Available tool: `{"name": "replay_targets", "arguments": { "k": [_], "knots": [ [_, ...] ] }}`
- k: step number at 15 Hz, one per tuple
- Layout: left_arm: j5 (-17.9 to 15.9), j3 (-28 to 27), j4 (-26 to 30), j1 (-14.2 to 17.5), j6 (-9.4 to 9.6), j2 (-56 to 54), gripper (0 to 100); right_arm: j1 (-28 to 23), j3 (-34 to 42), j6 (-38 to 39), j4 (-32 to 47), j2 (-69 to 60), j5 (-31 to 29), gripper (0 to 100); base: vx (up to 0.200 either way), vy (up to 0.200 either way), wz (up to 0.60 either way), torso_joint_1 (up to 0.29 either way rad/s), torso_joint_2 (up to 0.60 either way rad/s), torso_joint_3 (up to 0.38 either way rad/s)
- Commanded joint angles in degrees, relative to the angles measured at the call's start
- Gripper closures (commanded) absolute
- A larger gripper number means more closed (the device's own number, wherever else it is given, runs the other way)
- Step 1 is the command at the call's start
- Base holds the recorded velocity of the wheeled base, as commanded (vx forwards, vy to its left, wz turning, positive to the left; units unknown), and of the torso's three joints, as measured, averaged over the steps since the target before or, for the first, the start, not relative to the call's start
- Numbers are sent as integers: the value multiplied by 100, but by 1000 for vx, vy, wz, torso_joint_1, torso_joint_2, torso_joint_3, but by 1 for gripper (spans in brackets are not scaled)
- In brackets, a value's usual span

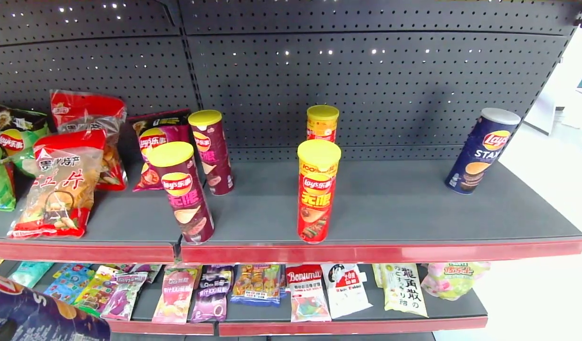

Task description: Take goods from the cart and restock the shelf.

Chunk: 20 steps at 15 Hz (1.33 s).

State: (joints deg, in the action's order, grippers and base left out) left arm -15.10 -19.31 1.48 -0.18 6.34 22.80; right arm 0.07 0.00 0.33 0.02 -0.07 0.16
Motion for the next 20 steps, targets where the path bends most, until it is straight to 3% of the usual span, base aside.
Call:
{"name": "replay_targets", "arguments": {
  "k": [1, 7, 20],
  "knots": [
    [16, -29, -7, 1, 60, 76, 100, 1, 0, 2, -2, 7, 2, 0, 0, 0, 0, 154, -359, -203],
    [298, -38, 11, 18, 342, 85, 100, 1, 0, 2, -2, 7, 2, 0, 0, 0, 0, 60, -134, -73],
    [333, 15, 11, 18, 359, 199, 100, 1, 0, 2, -2, 7, 2, 0, 0, -200, 0, 4, 0, 2]
  ]
}}
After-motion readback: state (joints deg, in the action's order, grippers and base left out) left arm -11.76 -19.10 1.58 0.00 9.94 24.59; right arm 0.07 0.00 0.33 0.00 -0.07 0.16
